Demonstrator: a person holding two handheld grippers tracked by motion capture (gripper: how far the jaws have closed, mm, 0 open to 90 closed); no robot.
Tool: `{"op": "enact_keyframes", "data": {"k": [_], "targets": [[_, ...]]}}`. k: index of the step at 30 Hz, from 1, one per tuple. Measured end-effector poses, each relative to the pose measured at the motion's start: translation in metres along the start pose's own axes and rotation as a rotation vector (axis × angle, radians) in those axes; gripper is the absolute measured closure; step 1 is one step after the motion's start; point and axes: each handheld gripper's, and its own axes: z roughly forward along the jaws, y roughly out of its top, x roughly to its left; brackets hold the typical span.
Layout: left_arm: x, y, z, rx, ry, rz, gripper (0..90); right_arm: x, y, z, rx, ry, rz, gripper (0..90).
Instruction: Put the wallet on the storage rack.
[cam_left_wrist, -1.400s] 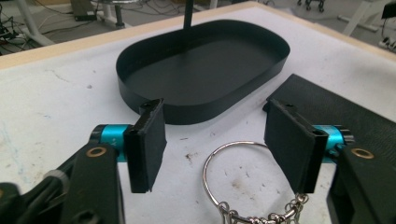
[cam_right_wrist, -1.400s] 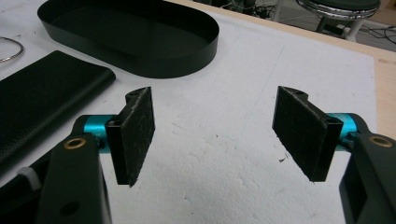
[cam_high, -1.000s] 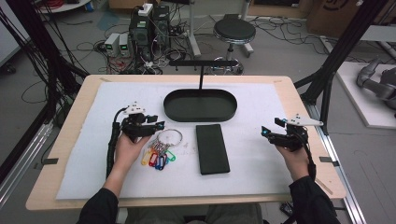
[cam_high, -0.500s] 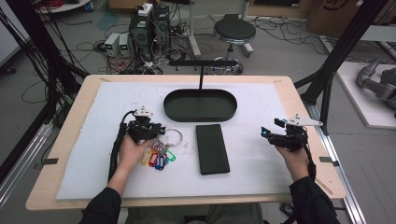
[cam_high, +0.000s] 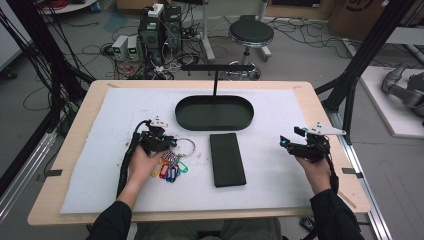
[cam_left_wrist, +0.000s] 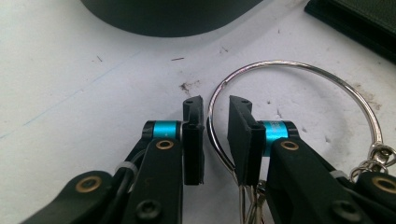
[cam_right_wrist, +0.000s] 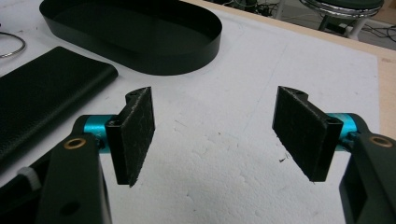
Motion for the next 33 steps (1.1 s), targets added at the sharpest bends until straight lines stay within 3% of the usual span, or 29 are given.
{"op": "enact_keyframes", "data": {"k": [4,8,15,18,25,27,29,33], "targets": [[-0.003,-0.001,0.000,-0.005,0.019,0.019,80.4,0.001,0.000,0.000,0.000,0.001,0.001,30.1],[-0.002,-0.001,0.000,-0.005,0.019,0.010,82.8,0.000,0.000,0.000,-0.001,-0.001,-0.001,30.1],[0.000,-0.001,-0.003,-0.035,-0.016,-0.014,85.7,0.000,0.000,-0.001,-0.001,-0.003,0.003,30.1],[0.000,-0.001,-0.006,-0.062,-0.025,-0.024,86.0,0.000,0.000,-0.001,-0.002,-0.004,0.004,30.1],[0.001,0.001,-0.020,-0.190,-0.069,-0.062,86.1,-0.001,0.000,-0.001,-0.007,-0.007,0.005,30.1],[0.001,0.002,-0.023,-0.206,-0.072,-0.059,86.1,-0.001,0.000,-0.001,-0.008,-0.007,0.003,30.1],[-0.001,0.004,-0.029,-0.258,-0.083,-0.050,86.1,-0.001,0.000,-0.001,-0.009,-0.007,0.006,30.1],[-0.003,0.005,-0.034,-0.290,-0.080,-0.031,86.1,-0.001,0.000,-0.001,-0.009,-0.009,0.006,30.1]]}}
